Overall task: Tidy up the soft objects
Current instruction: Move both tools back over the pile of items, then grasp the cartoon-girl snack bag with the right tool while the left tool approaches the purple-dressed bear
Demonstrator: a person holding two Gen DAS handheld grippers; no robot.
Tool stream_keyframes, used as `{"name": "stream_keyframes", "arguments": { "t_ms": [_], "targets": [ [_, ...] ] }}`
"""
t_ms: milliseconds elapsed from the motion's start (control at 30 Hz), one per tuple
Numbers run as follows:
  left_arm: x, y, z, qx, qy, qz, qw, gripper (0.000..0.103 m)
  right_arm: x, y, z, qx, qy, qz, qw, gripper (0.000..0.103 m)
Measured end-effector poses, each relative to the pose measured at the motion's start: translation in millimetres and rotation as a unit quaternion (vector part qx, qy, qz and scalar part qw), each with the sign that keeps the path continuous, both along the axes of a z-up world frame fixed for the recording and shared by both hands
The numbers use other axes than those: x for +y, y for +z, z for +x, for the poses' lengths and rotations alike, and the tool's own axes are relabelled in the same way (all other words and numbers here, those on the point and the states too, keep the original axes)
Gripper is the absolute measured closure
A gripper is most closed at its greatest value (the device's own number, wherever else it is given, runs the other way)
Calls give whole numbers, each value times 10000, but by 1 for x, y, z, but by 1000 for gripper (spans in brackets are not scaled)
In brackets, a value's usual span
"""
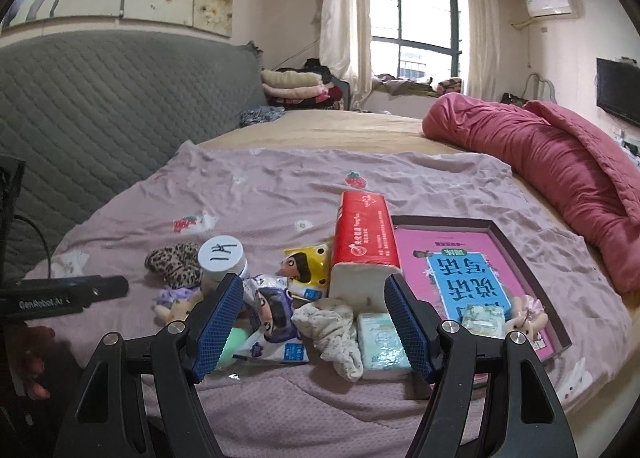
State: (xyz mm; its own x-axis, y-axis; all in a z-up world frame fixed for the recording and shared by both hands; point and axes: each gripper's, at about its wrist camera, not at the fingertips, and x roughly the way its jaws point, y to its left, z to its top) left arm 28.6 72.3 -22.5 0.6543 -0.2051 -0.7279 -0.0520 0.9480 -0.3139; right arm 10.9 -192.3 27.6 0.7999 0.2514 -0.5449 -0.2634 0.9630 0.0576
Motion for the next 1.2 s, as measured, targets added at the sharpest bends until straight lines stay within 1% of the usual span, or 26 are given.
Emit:
{"name": "stream_keyframes", "arguments": {
  "t_ms": [100,333,533,633,800,967,1200],
  "targets": [
    [-1,-11,4,124,-8,-91,9999,47,3,-4,1,33,50,-49,10000,29],
    [-4,-32,22,387,166,-326,9986,47,8,-16,9,172,104,-69,9998,29],
    [-4,-48,44,684,382,-592,9952,47,11,-24,16,289,127,-73,9995,29],
    [-4,-55,54,835,487,-668,9931,47,11,-27,19,319,123,-65,9994,29],
    [-7,-62,70,1046,704,-548,9905,47,13,-33,24,390,142,-64,9991,29],
    [-8,-70,82,1250,850,-431,9876,47,20,-41,31,514,299,-123,9982,29],
    [-14,-79,87,1296,769,-181,9884,44,41,-62,52,765,632,-459,9940,29]
  ]
}}
